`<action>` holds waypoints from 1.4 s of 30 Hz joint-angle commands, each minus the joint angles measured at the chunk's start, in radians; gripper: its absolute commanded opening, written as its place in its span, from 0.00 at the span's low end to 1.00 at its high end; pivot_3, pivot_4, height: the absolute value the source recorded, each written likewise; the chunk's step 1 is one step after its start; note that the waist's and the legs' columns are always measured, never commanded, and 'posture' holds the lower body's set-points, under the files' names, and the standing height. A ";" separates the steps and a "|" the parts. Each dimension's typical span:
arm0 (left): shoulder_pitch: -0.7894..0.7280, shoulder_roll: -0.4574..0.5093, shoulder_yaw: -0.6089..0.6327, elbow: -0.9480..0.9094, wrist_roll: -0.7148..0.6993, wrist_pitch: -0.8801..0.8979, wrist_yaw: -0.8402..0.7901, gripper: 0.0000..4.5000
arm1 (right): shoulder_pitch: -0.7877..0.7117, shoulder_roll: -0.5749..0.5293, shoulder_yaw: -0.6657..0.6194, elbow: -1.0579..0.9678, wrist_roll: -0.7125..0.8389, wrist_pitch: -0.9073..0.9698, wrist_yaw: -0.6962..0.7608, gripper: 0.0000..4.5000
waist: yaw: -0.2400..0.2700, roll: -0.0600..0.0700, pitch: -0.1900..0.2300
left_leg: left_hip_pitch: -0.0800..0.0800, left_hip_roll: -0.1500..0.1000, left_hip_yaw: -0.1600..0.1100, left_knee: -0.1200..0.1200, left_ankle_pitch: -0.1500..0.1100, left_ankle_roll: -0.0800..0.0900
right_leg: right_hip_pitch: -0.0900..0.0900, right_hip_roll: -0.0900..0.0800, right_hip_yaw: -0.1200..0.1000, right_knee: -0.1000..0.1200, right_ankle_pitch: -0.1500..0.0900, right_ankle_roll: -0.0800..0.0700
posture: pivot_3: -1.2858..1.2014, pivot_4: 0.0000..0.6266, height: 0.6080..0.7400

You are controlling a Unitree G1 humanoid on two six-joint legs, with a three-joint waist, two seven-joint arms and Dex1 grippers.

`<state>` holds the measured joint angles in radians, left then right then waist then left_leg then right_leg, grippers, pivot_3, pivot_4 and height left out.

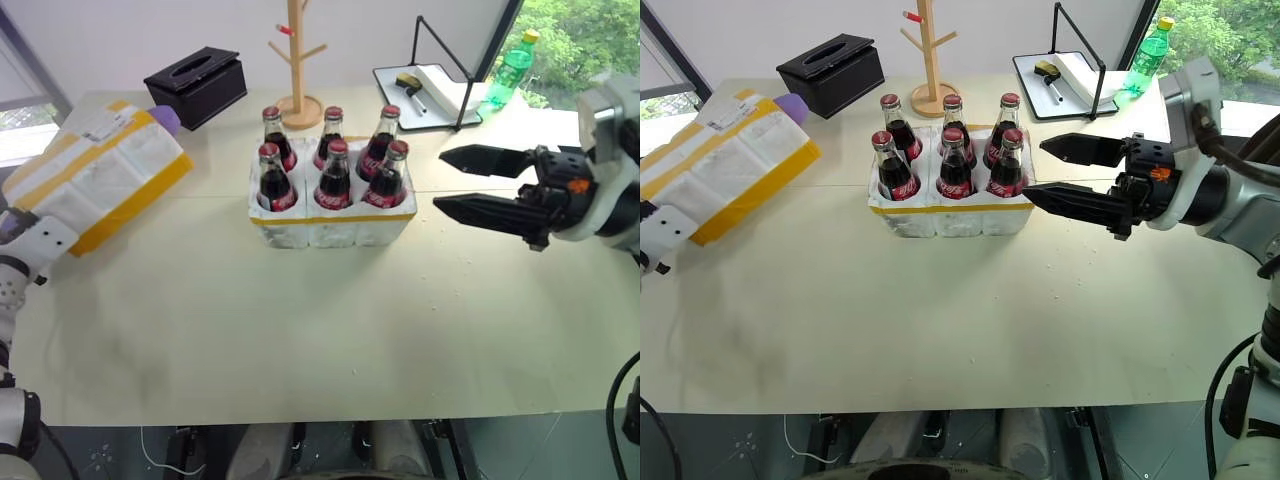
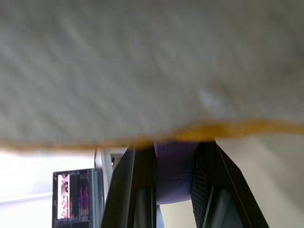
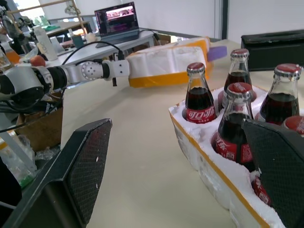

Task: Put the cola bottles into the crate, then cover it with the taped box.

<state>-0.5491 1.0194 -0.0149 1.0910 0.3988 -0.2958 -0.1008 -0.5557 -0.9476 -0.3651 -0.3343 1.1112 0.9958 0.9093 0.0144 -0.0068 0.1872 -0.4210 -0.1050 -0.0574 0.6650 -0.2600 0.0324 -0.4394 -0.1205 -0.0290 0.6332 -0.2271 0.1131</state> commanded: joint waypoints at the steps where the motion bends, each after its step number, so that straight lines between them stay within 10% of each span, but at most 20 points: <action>1: -0.007 0.035 0.003 -0.010 -0.014 -0.016 -0.009 0.09 | 0.021 -0.031 -0.035 -0.013 -0.002 -0.016 0.009 1.00 | 0.000 0.000 0.000 | 0.000 0.000 0.000 0.000 0.000 0.000 | 0.000 0.000 0.000 0.000 0.000 0.000 | 0.52 0.24 0.97; 22: -0.361 0.000 0.055 -0.711 -0.201 0.200 -0.350 0.09 | 0.093 -0.029 -0.043 0.010 -0.087 -0.087 -0.006 1.00 | -0.003 -0.004 0.000 | -0.003 0.000 0.000 0.002 0.003 -0.004 | -0.002 0.002 0.000 0.000 0.001 0.001 | 0.52 0.24 0.97; 42: -0.226 -0.142 -0.137 -1.272 -0.029 0.502 -0.521 0.09 | 0.129 0.018 -0.061 -0.013 -0.064 -0.103 -0.093 1.00 | 0.000 -0.004 0.000 | -0.003 -0.001 0.000 0.004 0.004 -0.006 | 0.000 0.002 0.000 0.000 0.001 0.001 | 0.52 0.24 0.97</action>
<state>-0.7680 0.8833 -0.1457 -0.1563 0.3293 0.2239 -0.6446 -0.4127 -0.9345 -0.3899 -0.3228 1.0271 0.9111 0.8229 0.0145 -0.0112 0.1871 -0.4242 -0.1056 -0.0574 0.6686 -0.2560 0.0269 -0.4398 -0.1186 -0.0292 0.6334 -0.2264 0.1141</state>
